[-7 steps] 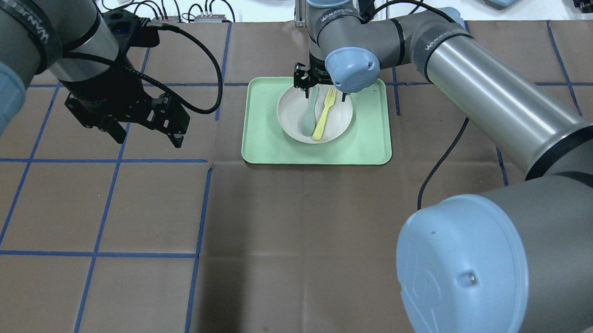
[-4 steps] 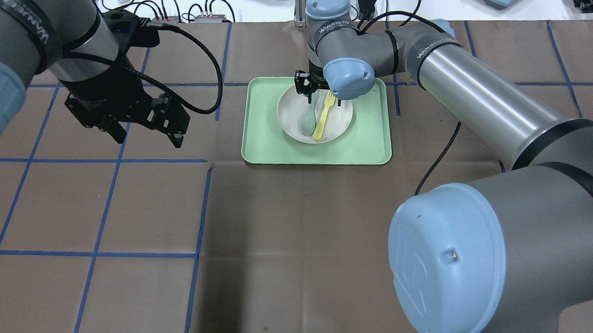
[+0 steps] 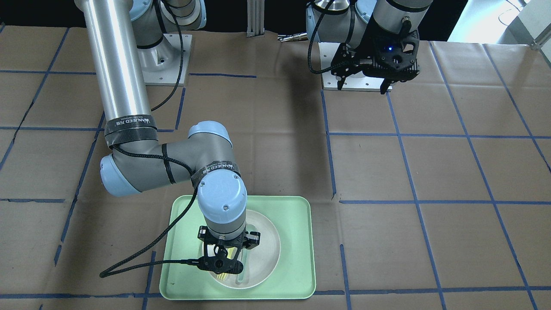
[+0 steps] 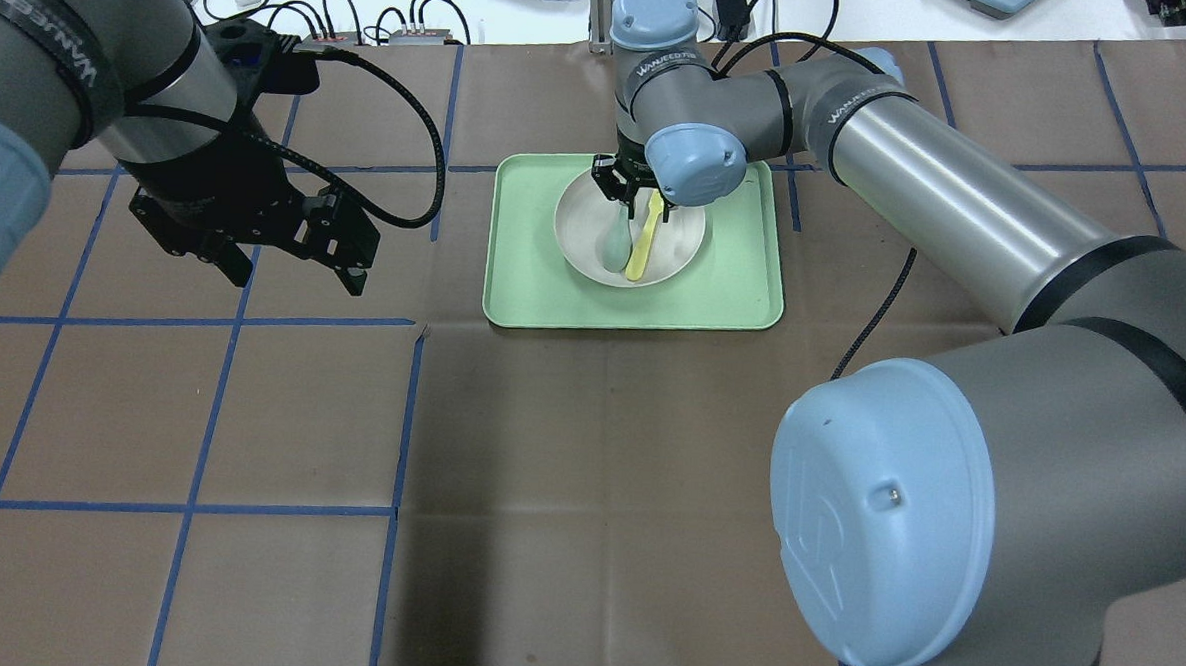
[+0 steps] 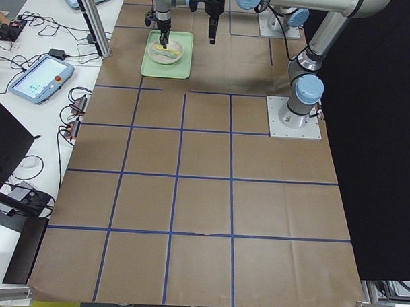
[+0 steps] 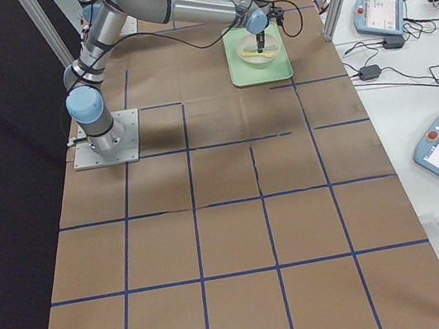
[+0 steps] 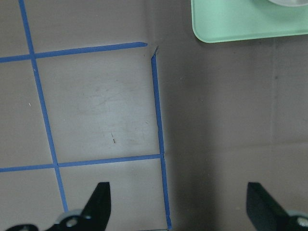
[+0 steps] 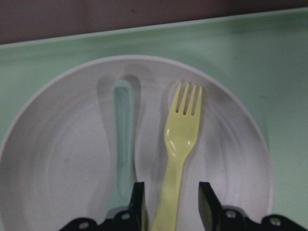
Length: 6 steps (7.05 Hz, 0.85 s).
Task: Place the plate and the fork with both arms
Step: 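Lower the right gripper onto the yellow fork on the plate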
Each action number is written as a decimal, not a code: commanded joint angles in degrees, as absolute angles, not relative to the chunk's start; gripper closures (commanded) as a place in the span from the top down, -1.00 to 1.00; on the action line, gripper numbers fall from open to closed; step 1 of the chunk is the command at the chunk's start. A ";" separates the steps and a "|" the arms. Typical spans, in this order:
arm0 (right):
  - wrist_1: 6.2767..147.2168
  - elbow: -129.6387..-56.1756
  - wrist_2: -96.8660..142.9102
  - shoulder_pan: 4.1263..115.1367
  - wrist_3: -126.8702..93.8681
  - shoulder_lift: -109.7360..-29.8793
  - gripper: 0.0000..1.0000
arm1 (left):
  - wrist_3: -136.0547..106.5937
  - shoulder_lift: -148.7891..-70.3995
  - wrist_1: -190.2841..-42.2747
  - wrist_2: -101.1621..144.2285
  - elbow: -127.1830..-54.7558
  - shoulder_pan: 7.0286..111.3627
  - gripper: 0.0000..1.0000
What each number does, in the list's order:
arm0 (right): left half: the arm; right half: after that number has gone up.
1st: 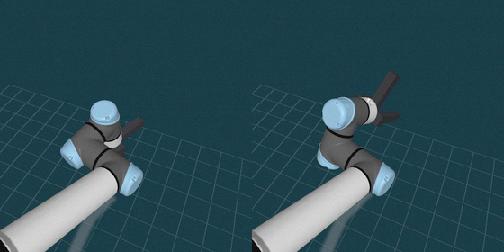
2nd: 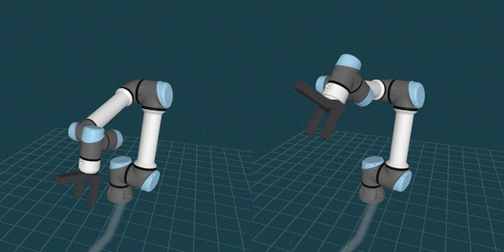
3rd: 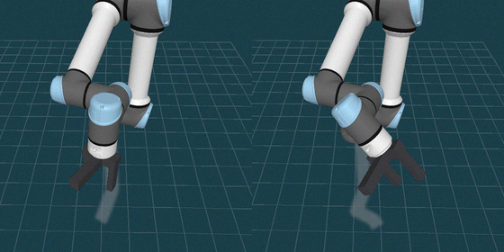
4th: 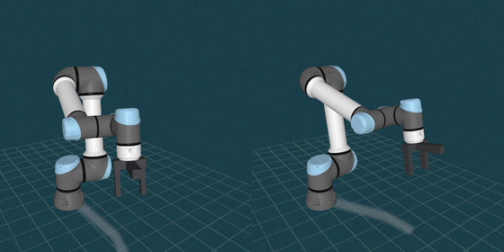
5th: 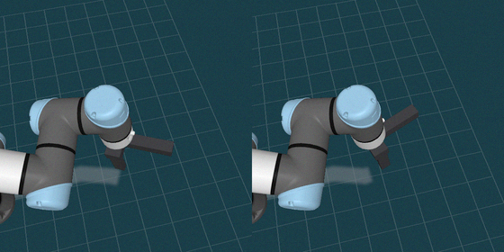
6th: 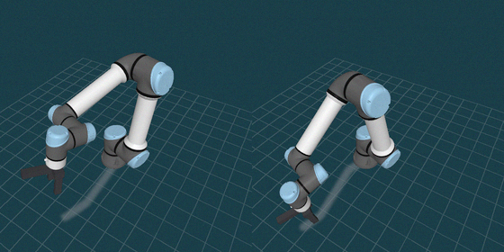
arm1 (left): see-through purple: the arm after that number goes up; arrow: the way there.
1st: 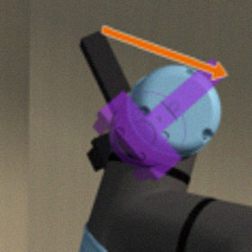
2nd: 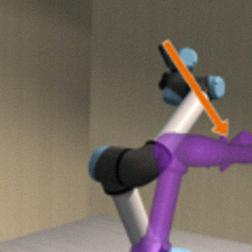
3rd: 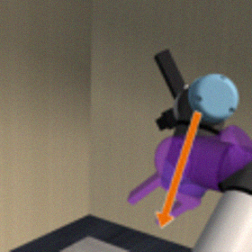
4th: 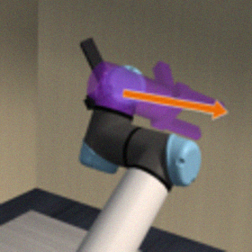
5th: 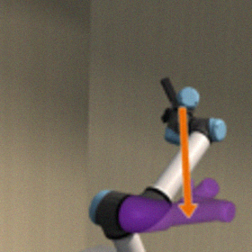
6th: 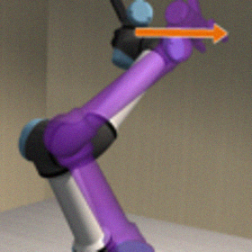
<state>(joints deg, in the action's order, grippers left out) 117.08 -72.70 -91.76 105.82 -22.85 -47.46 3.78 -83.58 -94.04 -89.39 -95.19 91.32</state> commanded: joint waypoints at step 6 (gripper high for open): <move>118.13 -72.69 -91.76 105.38 -22.76 -45.79 -0.07 | 3.78 -83.67 -94.04 -89.38 -95.19 91.32 0.98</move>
